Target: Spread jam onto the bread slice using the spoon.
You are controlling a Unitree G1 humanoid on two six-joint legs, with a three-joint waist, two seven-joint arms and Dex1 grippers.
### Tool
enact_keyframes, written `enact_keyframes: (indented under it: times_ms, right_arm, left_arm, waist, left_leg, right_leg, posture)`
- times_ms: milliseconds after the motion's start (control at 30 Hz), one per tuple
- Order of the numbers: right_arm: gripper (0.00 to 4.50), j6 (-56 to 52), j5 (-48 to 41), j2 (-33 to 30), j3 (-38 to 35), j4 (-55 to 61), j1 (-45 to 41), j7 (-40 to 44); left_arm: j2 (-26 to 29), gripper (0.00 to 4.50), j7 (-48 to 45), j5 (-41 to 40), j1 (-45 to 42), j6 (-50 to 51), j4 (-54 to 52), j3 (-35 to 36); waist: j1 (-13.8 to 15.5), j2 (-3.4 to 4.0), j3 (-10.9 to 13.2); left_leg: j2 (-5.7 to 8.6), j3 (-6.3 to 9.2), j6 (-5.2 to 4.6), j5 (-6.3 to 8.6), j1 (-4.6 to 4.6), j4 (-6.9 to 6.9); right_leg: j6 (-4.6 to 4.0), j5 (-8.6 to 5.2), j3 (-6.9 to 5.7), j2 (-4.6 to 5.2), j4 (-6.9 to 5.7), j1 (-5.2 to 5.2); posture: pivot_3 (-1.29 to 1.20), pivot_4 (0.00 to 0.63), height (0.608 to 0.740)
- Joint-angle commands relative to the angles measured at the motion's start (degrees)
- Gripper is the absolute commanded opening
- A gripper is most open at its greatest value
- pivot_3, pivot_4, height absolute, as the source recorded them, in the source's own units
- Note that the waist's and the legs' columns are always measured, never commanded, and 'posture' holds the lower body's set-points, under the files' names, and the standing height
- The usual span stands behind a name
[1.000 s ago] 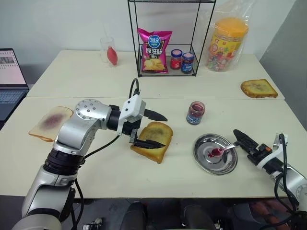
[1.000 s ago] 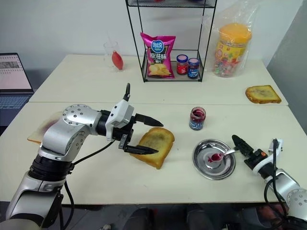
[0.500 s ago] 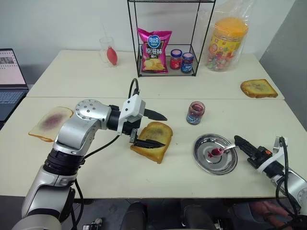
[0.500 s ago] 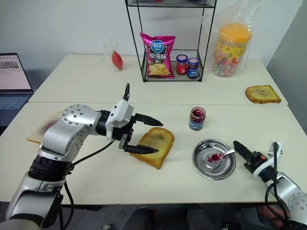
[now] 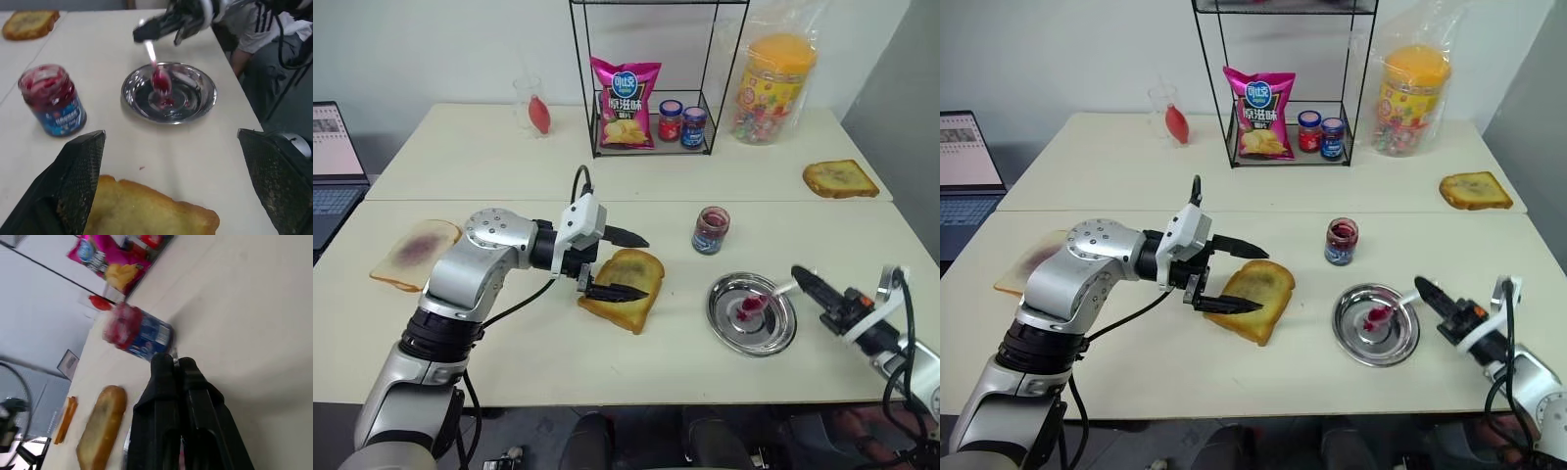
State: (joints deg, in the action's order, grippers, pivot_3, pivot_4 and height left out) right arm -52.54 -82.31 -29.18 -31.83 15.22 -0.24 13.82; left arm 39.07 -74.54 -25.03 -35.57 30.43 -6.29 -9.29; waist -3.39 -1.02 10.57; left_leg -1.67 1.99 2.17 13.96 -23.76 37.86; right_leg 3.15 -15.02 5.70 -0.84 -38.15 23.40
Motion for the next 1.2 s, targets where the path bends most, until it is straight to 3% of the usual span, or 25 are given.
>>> enact_keyframes:
  times_ms: [33,100,267,533,833,1200]
  right_arm:
    - [0.03,2.3,-4.5,-3.4,0.1,6.2,-8.4,-6.8]
    - [0.03,3.1,-5.6,-4.4,1.3,6.1,-13.5,-9.4]
    - [0.03,3.7,-1.4,-5.5,5.6,1.3,-23.7,-11.9]
    - [0.03,9.1,20.1,-6.3,17.2,-9.4,-35.0,-3.7]
    - [0.03,15.0,35.9,-4.0,24.7,-11.7,-36.2,3.2]
    - [0.03,27.6,58.6,-4.0,37.7,-8.6,-31.2,10.8]
  left_arm:
    - [-5.0,4.50,13.9,-2.0,4.3,6.1,-5.0,5.7]
    - [-7.6,4.50,20.1,-1.2,6.0,7.5,-7.0,7.2]
    - [-7.7,4.50,22.5,-0.9,6.7,8.7,-10.1,5.7]
    - [-6.9,4.50,22.7,-0.8,5.0,7.8,-11.6,4.3]
    - [-6.8,4.50,23.5,-1.2,5.0,8.2,-12.2,4.4]
    - [-7.5,4.50,24.4,-1.3,4.6,8.1,-12.3,4.2]
  waist:
    - [0.0,0.04,0.0]
    - [0.1,-0.01,0.0]
    - [0.3,-0.06,0.0]
    - [0.5,-0.05,0.0]
    - [0.5,-0.05,0.0]
    - [0.5,-0.05,0.0]
  left_leg:
    - [0.00,-0.01,0.00,0.00,0.01,0.00]
    - [0.00,-0.03,0.00,0.00,0.02,0.05]
    - [0.00,0.13,0.01,0.00,-0.04,0.04]
    - [0.02,-0.02,0.01,0.00,-0.05,0.04]
    - [0.02,-0.03,0.01,0.00,-0.10,0.00]
    - [0.02,-0.01,0.01,0.00,-0.09,0.01]
  right_leg:
    - [0.00,0.00,0.02,0.00,-0.01,0.00]
    - [0.03,0.02,0.05,0.03,-0.01,-0.02]
    - [0.03,0.02,-0.08,0.00,0.03,-0.02]
    - [0.01,0.04,0.01,0.03,0.05,0.03]
    - [-0.28,0.20,0.00,0.03,0.07,0.08]
    - [-0.27,0.20,-0.02,0.02,0.04,0.09]
  posture:
    - [0.00,0.150,0.740]
    - [0.00,0.150,0.740]
    - [0.00,0.150,0.740]
    - [0.00,0.150,0.740]
    - [0.00,0.150,0.740]
    - [0.00,0.150,0.740]
